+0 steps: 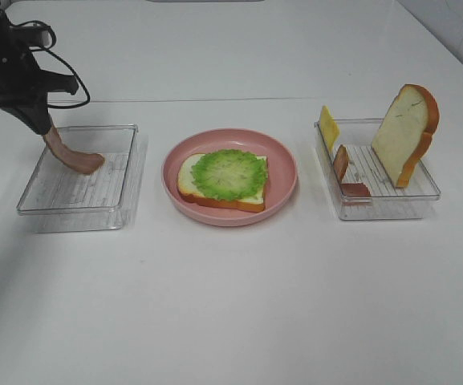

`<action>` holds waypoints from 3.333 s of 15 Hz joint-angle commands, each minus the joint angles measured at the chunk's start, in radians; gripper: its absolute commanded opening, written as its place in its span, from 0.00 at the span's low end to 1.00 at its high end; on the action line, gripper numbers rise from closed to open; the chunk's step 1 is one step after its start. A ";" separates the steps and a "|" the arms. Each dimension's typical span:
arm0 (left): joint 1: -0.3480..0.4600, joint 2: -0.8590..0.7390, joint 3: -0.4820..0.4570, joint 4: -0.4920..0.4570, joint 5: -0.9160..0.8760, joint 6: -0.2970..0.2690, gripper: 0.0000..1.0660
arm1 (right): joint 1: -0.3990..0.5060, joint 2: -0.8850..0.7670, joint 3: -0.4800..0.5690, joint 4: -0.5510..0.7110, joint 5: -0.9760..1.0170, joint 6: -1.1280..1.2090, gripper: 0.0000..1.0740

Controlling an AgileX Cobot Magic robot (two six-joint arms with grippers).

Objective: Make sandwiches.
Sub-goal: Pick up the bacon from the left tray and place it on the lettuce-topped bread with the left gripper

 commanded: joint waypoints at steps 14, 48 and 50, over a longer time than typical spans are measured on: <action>-0.403 -0.248 -0.014 -0.141 0.019 -0.058 0.00 | 0.000 -0.028 0.004 0.006 -0.007 -0.001 0.84; -0.442 0.007 -0.062 -0.152 -0.089 0.155 0.00 | 0.000 -0.028 0.004 0.007 -0.007 -0.001 0.84; -0.441 0.008 -0.062 -0.118 -0.083 0.148 0.00 | 0.000 -0.028 0.004 0.007 -0.007 -0.001 0.84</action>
